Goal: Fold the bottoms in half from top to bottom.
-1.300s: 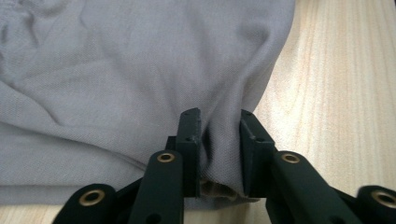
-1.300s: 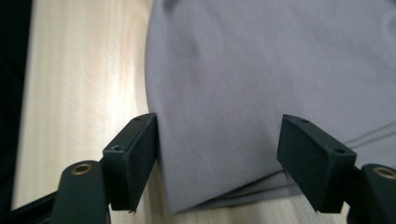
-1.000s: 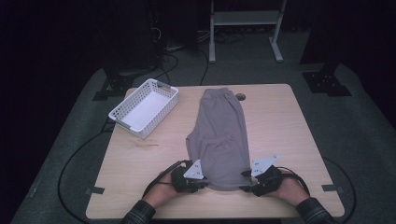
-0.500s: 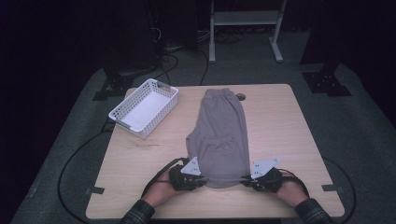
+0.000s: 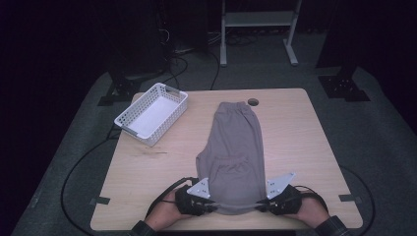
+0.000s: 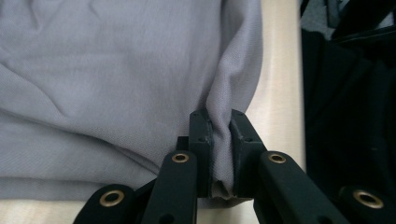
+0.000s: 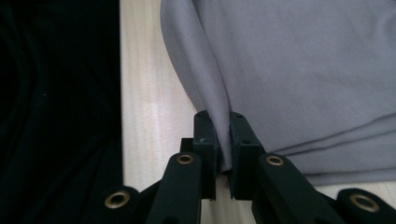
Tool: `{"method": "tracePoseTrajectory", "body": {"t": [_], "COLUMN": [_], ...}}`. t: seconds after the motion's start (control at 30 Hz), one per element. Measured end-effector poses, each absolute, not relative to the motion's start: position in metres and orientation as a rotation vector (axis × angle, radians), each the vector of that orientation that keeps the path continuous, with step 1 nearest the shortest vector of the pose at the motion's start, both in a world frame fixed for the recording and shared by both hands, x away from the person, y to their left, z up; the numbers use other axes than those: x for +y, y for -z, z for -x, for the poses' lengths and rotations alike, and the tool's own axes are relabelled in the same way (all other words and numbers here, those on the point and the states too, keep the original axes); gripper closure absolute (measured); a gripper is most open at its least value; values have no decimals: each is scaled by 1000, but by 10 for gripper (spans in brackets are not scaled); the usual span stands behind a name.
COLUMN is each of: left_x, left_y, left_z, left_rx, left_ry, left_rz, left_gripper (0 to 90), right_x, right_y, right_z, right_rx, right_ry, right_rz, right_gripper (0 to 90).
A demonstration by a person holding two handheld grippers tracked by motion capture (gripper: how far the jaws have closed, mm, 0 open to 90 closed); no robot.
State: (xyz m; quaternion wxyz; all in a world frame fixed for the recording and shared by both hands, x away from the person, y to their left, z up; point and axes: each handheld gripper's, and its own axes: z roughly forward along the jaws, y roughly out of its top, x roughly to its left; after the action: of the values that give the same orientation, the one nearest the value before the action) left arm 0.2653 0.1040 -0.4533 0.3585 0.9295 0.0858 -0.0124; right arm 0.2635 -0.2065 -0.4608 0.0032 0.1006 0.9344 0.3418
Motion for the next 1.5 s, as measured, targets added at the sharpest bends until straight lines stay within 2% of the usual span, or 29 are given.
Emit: {"method": "tracePoseTrajectory", "body": {"t": [0.17,0.47,0.77,0.97,1.17,1.5], "left_x": [106,108,108,104,103,95], "left_y": [437,409,397,400,424,450], "left_z": [-267,-296,-332,-362,-393,-412], "left_rx": [219,252,334,400,511,589], "left_ry": [-21,-169,-320,-381,-357,-359], "left_rz": [-2365,-2307,-2259,-2255,-2268,-2301], "left_gripper": [817,817,816,816,816,817], "right_x": [-213,-215,-214,-211,-207,-200], "right_y": [450,429,412,411,425,450], "right_z": [-264,-283,-319,-348,-378,-399], "right_rx": [2884,2754,2634,2584,2574,2555], "right_ry": [-1165,-1190,-1186,-1176,-1157,-1061], "right_rz": [-353,-453,-518,-605,-690,-787], "right_gripper": [835,837,837,837,838,837]}}
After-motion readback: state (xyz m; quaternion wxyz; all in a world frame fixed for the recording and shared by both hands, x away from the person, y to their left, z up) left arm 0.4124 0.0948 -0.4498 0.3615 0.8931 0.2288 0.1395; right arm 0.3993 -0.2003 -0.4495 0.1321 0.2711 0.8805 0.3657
